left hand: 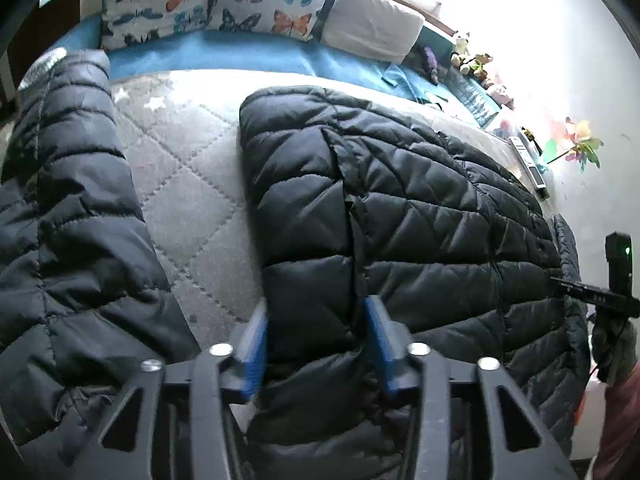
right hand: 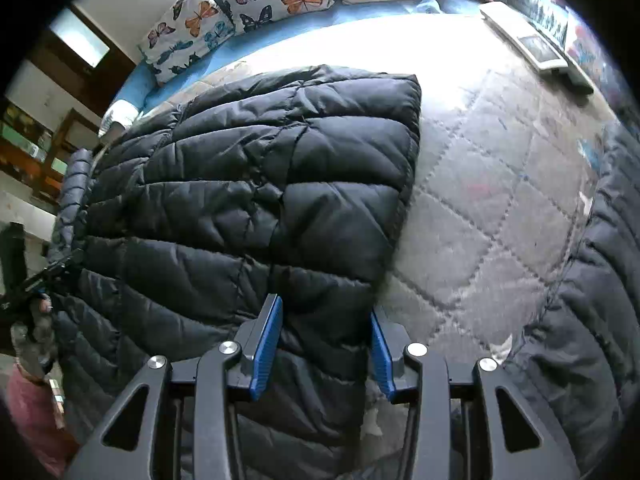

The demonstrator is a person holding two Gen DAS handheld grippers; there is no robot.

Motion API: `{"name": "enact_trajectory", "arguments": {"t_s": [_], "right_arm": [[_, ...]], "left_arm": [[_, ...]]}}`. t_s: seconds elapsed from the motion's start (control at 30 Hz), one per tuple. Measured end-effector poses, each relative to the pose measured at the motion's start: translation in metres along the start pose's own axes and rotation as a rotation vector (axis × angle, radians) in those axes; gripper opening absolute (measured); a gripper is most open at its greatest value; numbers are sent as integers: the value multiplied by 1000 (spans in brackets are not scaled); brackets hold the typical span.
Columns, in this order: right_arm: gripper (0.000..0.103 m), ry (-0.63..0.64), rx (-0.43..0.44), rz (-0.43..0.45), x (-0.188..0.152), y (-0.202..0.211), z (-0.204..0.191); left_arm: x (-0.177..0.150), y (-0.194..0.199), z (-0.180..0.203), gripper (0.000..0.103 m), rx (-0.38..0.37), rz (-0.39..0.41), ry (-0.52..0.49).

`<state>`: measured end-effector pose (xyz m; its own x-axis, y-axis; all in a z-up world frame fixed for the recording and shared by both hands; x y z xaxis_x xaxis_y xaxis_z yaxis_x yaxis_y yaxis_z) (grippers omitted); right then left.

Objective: Fold large clothes

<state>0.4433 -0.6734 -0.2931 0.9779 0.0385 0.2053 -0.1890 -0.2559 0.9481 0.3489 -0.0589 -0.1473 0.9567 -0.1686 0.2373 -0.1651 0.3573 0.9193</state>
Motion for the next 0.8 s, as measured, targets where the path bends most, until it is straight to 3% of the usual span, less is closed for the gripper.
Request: {"name": "enact_trajectory", "arguments": {"t_s": [0.07, 0.2, 0.3, 0.37, 0.47, 0.57, 0.67, 0.8], "right_arm": [[44, 5, -6, 18, 4, 0, -6], [22, 48, -31, 98, 16, 11, -30], [19, 94, 21, 196, 32, 33, -59], [19, 136, -1, 217, 41, 33, -78], [22, 161, -64, 176, 52, 8, -90], [28, 160, -151, 125, 56, -10, -86], [29, 177, -155, 135, 46, 10, -83], [30, 256, -181, 148, 16, 44, -93]], "left_arm": [[-2, 6, 1, 28, 6, 34, 1], [-8, 35, 5, 21, 39, 137, 10], [-11, 65, 2, 20, 39, 216, 29], [-11, 79, -6, 20, 49, 248, 57], [-13, 73, -24, 23, 108, 217, 85], [-19, 55, -48, 33, 64, 136, 145], [-19, 59, -55, 34, 6, 124, 164], [-20, 84, -53, 34, 27, 127, 133]]}}
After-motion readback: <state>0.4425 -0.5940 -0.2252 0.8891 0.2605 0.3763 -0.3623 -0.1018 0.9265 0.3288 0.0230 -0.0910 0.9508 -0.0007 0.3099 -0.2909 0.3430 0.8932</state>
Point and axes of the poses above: each gripper's, at about its wrist camera, not at the fingertips, and y roughly against the way its jaws point, z to its right, x to its top, the point moved 7 cm from there along -y, roughly the way its jaws point, and after that the axes turned 11 degrees about -z, right-handed, at the moved point
